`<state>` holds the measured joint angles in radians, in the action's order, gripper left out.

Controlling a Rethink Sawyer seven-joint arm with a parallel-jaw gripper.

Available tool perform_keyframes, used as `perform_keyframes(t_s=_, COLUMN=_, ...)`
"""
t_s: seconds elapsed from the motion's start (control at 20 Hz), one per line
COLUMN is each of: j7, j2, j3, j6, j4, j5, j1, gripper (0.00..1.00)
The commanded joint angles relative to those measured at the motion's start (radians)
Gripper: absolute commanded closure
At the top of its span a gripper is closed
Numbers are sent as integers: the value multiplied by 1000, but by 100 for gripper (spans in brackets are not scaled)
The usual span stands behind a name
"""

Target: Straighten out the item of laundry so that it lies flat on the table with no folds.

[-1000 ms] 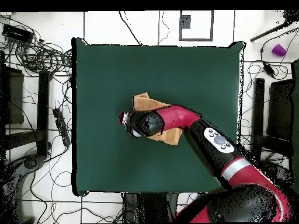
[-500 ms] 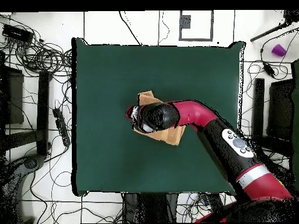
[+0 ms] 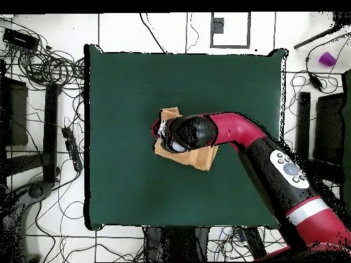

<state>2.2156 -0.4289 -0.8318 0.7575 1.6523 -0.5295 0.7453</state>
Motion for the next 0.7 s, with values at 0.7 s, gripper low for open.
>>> perform_keyframes(t_s=0.7, j7=-180, j2=179, j3=30, j6=-127, j4=-11, j5=-185, j1=-54, gripper=0)
